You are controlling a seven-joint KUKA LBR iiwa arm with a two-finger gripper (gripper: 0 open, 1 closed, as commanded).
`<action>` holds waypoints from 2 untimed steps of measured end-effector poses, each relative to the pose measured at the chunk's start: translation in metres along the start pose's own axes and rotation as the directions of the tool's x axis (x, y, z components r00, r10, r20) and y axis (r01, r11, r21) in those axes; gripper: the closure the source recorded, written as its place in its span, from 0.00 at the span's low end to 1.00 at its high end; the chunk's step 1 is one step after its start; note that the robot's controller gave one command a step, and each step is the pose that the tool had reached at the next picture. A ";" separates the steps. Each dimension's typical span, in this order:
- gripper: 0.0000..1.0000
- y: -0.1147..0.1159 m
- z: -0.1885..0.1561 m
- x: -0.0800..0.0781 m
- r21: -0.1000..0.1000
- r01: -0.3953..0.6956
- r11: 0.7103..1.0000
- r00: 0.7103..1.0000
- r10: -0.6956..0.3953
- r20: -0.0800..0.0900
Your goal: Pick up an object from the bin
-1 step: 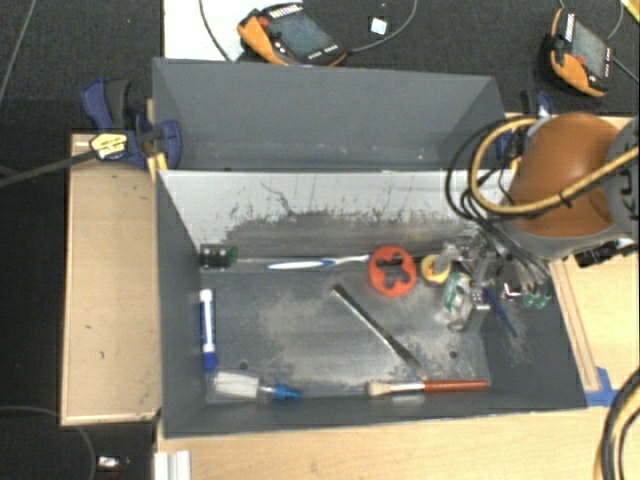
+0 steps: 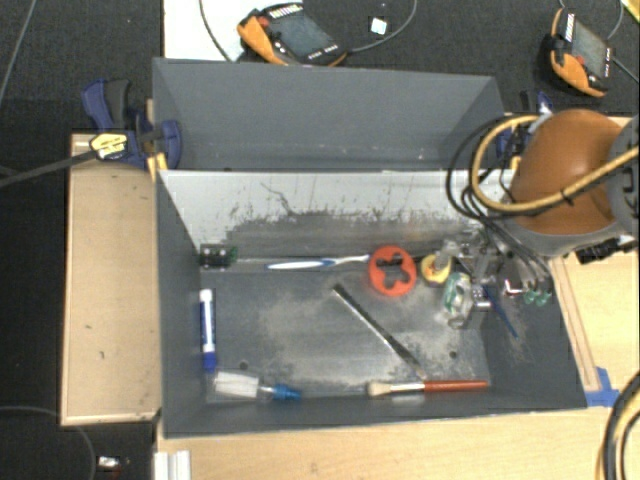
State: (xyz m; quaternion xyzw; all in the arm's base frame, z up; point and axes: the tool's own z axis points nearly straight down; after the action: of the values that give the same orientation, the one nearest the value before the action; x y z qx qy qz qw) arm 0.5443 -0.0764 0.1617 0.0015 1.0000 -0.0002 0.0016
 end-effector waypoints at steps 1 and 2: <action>0.00 0.121 0.091 0.019 -0.003 -0.122 0.992 0.993 0.122 -0.002; 0.00 0.110 0.023 -0.003 0.005 0.084 0.996 0.996 -0.084 0.014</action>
Offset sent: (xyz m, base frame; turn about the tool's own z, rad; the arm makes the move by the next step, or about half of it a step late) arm 0.0020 0.1103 -0.0236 -0.0851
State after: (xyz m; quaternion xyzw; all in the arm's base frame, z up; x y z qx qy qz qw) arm 0.5475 0.0337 0.1390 -0.0407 0.9991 -0.0023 0.0085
